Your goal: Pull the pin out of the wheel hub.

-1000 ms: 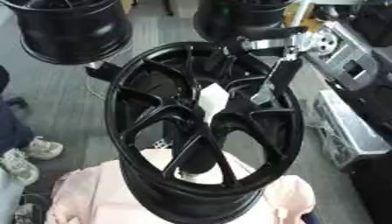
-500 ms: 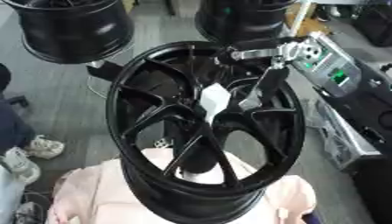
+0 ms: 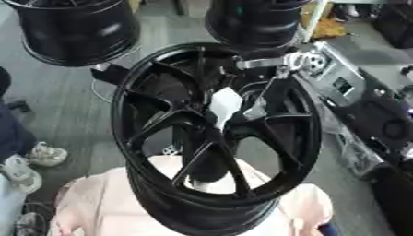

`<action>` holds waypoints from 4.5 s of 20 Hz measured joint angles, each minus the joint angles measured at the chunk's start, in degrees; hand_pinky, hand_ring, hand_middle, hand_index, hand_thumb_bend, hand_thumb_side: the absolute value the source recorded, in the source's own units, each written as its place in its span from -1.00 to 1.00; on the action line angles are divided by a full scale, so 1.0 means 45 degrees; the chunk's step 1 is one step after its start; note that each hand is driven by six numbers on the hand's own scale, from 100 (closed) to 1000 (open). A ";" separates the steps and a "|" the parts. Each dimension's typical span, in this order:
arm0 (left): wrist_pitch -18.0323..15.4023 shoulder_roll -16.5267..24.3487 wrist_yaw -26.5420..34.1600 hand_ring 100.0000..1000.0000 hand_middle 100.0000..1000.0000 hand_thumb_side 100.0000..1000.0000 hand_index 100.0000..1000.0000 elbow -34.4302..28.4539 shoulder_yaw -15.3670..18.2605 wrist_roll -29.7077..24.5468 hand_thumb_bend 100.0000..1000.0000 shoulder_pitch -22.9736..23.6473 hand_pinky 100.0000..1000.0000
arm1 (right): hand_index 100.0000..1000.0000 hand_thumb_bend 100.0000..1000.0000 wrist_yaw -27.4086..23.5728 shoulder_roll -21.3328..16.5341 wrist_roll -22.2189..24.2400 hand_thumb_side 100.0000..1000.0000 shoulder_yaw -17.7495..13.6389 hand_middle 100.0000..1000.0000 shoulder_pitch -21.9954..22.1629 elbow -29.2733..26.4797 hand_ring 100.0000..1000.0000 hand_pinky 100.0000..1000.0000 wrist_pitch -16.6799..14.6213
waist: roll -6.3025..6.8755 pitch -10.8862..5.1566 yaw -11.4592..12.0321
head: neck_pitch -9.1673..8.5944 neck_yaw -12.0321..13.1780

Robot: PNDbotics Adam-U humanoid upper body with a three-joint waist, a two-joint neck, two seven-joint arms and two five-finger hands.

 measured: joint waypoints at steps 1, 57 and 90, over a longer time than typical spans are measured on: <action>0.0003 0.0000 0.0000 0.16 0.12 0.36 0.20 0.0000 0.0000 -0.0003 -0.67 0.0000 0.33 | 0.74 -0.41 0.0013 0.0007 -0.0008 -0.60 0.0000 0.53 0.0000 0.0025 0.44 0.48 -0.0008 | 0.0000 0.0000 0.0005 | 0.0000 0.0000; 0.0061 0.0042 0.0000 0.16 0.12 0.37 0.21 -0.0005 0.0158 0.0075 -0.69 0.0032 0.34 | -0.26 -0.65 0.1121 -0.2573 -0.7154 -0.87 -0.8124 -0.38 0.5472 -0.1169 -0.13 0.22 0.0752 | -0.0038 0.0016 -0.0608 | 0.0000 0.0207; 0.0055 -0.0018 0.0005 0.17 0.13 0.38 0.20 -0.0031 0.0238 0.0197 -0.70 0.0033 0.34 | 0.59 -0.39 0.0765 0.2669 -1.2495 -0.42 -0.9819 0.36 0.8710 -0.1386 0.08 0.26 0.2274 | 0.0172 0.0055 -0.0818 | 0.0000 0.0353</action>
